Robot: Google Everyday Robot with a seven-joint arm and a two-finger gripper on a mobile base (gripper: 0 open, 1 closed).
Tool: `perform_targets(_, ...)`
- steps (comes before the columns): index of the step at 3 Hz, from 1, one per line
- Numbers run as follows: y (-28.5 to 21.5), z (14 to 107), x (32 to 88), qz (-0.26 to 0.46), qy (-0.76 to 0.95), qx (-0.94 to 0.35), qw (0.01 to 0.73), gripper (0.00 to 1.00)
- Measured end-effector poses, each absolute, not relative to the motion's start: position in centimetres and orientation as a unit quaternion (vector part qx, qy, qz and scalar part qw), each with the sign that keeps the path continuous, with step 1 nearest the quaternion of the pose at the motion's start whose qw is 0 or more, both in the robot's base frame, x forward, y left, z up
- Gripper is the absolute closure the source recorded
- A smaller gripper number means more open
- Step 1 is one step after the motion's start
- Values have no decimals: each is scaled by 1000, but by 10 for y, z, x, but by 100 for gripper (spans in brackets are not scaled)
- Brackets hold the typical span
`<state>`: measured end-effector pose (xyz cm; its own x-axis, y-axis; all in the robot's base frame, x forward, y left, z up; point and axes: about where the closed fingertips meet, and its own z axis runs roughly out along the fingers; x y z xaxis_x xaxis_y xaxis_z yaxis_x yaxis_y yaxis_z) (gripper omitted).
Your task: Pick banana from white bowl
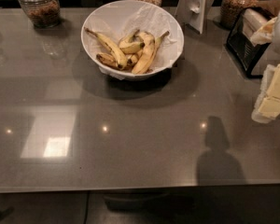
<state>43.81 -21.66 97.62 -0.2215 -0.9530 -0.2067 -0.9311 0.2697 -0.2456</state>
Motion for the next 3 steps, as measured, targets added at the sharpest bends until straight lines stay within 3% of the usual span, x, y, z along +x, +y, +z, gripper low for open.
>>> perform_targets(2, -214, 980, 444, -47, 772, -610, 174, 0)
perform_targets(3, -200, 986, 468, -94, 725, -649, 210, 0)
